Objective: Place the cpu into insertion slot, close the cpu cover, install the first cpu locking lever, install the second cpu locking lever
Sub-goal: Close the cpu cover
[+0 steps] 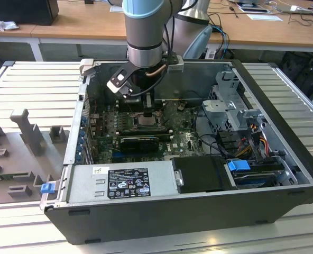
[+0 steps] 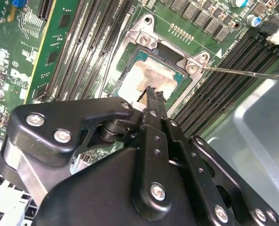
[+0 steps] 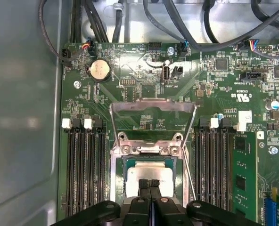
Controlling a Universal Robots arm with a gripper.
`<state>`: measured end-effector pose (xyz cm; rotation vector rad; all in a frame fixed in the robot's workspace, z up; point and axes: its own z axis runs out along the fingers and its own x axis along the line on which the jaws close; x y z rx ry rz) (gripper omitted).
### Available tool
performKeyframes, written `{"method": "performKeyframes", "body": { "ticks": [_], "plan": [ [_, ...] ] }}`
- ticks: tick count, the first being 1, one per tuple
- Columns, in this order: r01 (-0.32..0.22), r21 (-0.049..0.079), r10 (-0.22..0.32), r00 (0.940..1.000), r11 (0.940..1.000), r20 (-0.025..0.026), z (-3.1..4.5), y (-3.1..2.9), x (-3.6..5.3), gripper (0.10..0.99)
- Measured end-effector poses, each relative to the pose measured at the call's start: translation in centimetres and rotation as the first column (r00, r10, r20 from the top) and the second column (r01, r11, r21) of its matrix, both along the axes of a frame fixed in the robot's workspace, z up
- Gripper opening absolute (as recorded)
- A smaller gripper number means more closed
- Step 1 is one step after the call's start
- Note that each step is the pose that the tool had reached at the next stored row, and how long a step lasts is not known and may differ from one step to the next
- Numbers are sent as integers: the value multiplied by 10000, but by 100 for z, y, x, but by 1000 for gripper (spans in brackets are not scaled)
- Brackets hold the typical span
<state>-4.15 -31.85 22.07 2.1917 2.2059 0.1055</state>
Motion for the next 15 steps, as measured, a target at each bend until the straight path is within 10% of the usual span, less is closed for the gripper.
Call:
{"method": "performKeyframes", "body": {
  "ticks": [1, 4, 15],
  "plan": [
    [2, 0, -2, 9999, 10000, -133, 0, 0, 27, 106],
    [2, 69, 0, 9996, 10000, -285, 8, -1, 44, 106],
    [1, 68, 1, 9996, 10000, -298, 187, -1, 91, 106]
  ]
}}
